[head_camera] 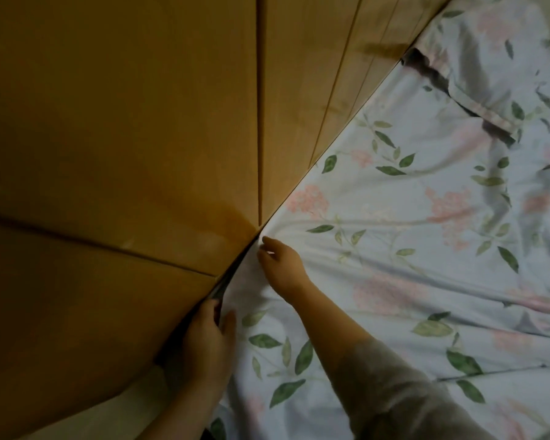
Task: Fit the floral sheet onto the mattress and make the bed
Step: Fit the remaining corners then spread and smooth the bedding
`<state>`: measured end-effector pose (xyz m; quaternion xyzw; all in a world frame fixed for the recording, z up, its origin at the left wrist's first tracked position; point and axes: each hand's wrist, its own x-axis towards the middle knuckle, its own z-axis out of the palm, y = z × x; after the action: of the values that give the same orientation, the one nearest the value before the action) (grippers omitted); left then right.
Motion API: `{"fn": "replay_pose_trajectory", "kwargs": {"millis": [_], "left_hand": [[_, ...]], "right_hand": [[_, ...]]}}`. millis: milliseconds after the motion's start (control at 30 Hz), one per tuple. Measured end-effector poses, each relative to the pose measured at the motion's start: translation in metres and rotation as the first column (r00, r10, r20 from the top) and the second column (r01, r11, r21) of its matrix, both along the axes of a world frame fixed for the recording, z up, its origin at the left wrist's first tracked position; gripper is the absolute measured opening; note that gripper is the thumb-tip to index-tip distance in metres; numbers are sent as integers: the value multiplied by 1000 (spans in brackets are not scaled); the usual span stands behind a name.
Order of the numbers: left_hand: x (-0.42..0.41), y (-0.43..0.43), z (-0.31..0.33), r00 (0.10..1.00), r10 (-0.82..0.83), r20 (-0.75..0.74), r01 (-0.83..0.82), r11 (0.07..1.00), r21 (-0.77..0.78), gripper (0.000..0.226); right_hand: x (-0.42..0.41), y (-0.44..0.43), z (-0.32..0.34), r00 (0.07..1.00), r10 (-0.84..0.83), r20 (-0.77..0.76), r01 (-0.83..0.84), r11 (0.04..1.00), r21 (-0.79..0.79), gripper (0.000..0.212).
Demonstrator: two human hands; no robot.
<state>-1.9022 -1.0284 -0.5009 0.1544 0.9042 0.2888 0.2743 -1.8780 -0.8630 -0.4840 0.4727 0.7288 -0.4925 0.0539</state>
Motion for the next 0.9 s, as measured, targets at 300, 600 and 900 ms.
{"fn": "replay_pose_trajectory", "kwargs": {"millis": [300, 600, 900], "left_hand": [[14, -69, 23, 899, 44, 436, -69, 997, 43, 11], [25, -93, 7, 859, -142, 491, 135, 990, 51, 25], [20, -109, -4, 929, -43, 368, 17, 997, 71, 15]], "right_hand": [[95, -74, 30, 986, -164, 6, 163, 985, 55, 30], [134, -172, 15, 983, -106, 147, 85, 986, 144, 21], [154, -210, -24, 848, 180, 498, -336, 910, 243, 41]]}}
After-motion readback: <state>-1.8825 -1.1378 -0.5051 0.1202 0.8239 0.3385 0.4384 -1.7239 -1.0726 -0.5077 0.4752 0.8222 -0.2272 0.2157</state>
